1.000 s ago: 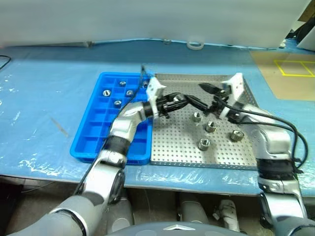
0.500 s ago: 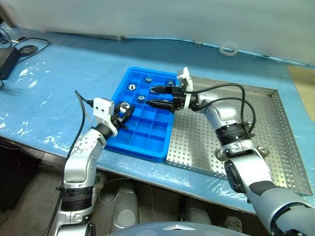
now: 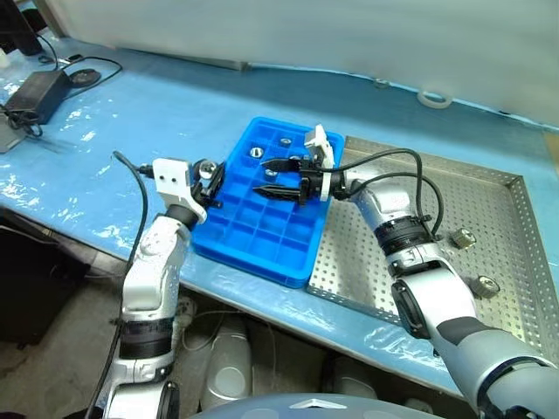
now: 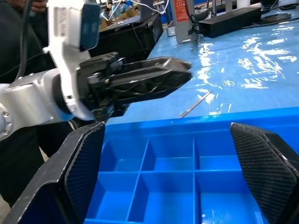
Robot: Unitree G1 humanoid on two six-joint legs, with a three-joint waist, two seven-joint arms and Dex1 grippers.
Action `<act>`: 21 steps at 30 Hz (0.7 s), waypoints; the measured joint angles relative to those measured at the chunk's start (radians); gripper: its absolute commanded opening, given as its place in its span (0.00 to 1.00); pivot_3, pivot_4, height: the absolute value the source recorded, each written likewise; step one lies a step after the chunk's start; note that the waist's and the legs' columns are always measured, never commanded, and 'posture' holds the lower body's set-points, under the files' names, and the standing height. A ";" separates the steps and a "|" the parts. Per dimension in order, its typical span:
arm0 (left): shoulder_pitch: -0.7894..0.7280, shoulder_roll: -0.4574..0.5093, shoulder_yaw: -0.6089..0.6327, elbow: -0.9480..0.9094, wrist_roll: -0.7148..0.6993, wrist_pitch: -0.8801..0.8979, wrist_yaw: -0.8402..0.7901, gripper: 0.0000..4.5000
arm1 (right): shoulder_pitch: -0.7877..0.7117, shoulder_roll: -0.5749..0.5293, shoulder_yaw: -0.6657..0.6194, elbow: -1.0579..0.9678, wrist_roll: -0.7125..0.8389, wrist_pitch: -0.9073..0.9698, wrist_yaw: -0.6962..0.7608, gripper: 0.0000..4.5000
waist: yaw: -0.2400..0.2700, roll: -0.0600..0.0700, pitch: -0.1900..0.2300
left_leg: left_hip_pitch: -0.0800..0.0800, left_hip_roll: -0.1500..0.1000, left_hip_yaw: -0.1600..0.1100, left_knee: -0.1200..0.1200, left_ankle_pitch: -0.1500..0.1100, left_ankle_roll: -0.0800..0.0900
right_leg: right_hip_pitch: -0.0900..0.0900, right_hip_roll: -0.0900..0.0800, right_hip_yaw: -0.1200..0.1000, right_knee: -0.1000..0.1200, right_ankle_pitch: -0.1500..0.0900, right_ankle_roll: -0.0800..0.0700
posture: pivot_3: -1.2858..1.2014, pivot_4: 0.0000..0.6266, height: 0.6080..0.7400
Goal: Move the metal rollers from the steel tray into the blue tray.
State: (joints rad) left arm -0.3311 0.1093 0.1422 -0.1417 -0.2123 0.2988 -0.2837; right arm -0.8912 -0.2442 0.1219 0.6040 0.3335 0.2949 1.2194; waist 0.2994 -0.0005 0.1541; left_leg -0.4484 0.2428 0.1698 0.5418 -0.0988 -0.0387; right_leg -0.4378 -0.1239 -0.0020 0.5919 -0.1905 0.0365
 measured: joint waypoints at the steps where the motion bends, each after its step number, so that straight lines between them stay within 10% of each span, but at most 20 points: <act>1: -0.015 0.001 -0.005 0.026 0.004 -0.011 0.002 0.38 | 0.010 -0.006 0.000 -0.008 0.000 0.002 -0.003 1.00 | -0.001 0.000 0.000 | 0.000 0.000 0.000 0.000 0.000 0.000 | 0.000 0.000 0.000 0.000 0.000 0.000 | 0.68 0.24 1.00; 14: -0.151 0.013 -0.053 0.299 0.037 -0.092 -0.016 0.38 | 0.095 -0.052 -0.030 -0.148 0.000 0.045 -0.081 1.00 | -0.030 0.000 0.000 | -0.001 0.000 -0.002 0.002 0.002 -0.003 | -0.003 0.000 0.000 0.007 0.000 0.000 | 0.65 0.24 1.00; 21: -0.173 0.017 -0.061 0.373 0.062 -0.101 0.026 0.89 | 0.132 -0.082 -0.037 -0.198 0.000 0.057 -0.116 1.00 | -0.045 0.000 0.000 | 0.001 -0.001 -0.003 0.003 0.003 -0.005 | -0.003 0.000 0.000 0.013 0.000 0.001 | 0.63 0.24 1.00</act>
State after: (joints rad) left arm -0.5042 0.1261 0.0809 0.2309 -0.1499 0.1982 -0.2574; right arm -0.7590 -0.3261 0.0846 0.4064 0.3339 0.3516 1.1032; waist 0.2547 -0.0007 0.1542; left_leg -0.4470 0.2422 0.1665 0.5447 -0.0955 -0.0439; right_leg -0.4407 -0.1239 -0.0017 0.6052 -0.1909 0.0370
